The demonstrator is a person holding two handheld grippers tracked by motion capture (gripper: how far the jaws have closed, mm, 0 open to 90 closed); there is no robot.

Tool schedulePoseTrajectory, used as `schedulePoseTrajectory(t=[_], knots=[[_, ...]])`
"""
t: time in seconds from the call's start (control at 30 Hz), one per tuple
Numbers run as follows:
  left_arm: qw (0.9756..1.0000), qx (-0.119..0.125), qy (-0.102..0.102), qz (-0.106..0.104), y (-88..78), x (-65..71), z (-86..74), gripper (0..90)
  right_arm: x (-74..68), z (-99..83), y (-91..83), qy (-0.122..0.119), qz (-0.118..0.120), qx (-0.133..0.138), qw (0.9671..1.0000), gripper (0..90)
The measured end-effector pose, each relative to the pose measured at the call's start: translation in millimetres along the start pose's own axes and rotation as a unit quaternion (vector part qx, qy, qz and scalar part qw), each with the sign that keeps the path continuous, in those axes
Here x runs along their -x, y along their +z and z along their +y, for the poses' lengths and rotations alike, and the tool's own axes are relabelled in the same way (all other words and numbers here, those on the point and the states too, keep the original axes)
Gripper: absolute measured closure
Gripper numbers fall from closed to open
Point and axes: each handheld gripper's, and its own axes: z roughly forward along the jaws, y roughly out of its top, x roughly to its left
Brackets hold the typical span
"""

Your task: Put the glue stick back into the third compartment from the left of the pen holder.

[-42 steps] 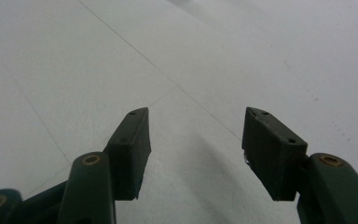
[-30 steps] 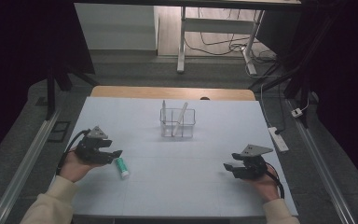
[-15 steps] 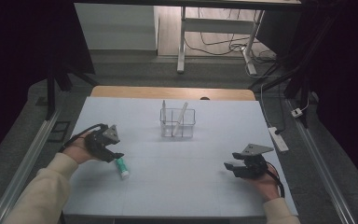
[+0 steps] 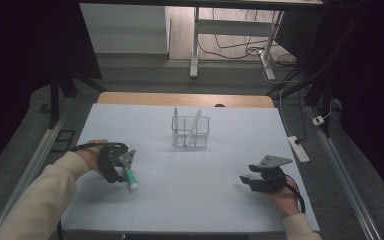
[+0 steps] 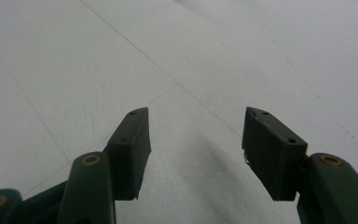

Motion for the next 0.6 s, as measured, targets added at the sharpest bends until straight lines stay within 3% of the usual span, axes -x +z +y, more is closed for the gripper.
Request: schedulePoseTrajectory(t=[0.1, 0.23, 0.37, 0.47, 0.6], knots=[[0.9997, 0.000, 0.024, -0.010, 2.5, -3.5, 1.5, 34.8, -1.5, -1.6, -2.7, 0.001, 0.000, 0.002, 1.0000, 40.9], [0.9980, -0.031, 0.053, -0.017, 8.4, -7.0, 2.8, 36.5, -2.7, -5.4, -7.2, 0.008, -0.001, 0.004, 1.0000, 40.9], [0.9968, -0.037, 0.068, -0.018, 14.6, -10.6, 4.7, 39.5, -1.8, -9.9, -11.2, 0.014, -0.005, 0.004, 0.9999, 40.9], [0.9955, -0.051, 0.076, -0.026, 23.9, -12.1, 6.0, 46.8, -0.9, -12.6, -13.7, 0.019, -0.009, 0.002, 0.9998, 40.9], [0.9951, -0.045, 0.077, -0.043, 25.2, -16.7, 4.9, 56.7, -0.5, -13.6, -15.1, 0.025, -0.007, 0.007, 0.9996, 40.9]])
